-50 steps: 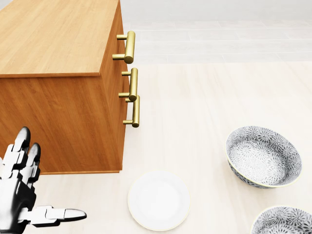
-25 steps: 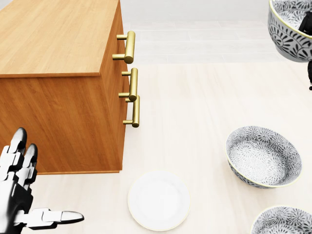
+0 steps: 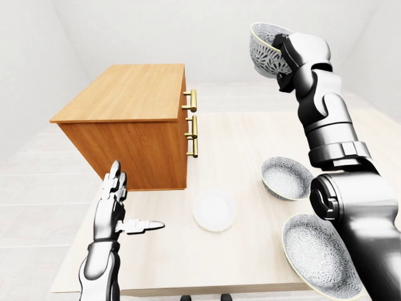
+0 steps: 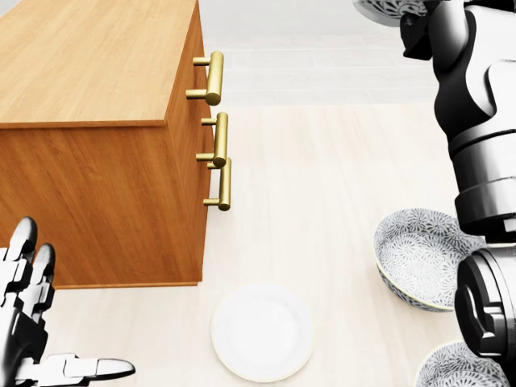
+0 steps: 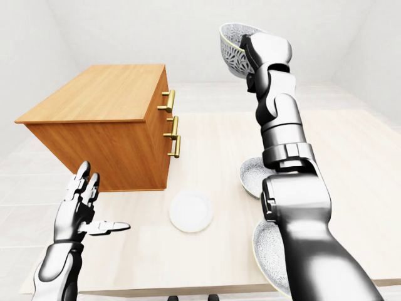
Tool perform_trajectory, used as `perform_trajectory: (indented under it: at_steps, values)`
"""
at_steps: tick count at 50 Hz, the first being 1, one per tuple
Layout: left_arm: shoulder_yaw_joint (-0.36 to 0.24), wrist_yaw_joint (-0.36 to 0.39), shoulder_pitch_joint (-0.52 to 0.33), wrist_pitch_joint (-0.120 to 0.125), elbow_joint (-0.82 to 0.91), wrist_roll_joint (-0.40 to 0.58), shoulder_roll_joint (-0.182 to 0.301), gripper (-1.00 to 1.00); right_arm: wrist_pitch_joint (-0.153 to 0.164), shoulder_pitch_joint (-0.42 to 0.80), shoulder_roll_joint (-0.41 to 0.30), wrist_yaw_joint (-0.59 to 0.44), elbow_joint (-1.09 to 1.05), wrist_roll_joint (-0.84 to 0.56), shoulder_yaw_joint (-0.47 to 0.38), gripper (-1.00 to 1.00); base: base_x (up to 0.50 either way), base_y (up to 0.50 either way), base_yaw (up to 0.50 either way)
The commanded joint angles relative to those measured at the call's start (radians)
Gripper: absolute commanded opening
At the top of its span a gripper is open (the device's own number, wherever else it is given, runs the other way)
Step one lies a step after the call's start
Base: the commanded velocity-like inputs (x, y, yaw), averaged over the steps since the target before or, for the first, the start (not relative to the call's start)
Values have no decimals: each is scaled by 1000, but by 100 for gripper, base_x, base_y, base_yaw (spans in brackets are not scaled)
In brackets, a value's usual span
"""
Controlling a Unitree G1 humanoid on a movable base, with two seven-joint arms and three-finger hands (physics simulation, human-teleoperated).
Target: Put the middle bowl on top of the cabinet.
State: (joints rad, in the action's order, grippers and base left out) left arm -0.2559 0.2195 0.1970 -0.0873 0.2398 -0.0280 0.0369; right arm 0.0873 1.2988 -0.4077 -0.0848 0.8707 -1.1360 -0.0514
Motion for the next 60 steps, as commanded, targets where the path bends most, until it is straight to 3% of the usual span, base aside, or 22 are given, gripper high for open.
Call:
perform_trajectory:
  at_steps: [1, 29, 60]
  values:
    - [-8, 3, 20, 0, -4, 15, -8, 100, 0, 213, 60, 91, 252, 48, 34, -100, 0, 0, 0]
    - [-51, -2, 34, 0, -30, 50, -1, 100, 0, 313, 258, 187, 383, 176, 61, -100, 0, 0, 0]
    - [-120, 69, 108, 0, 45, 20, -35, 100, 0, 384, 406, 182, 393, 102, 128, -100, 0, 0, 0]
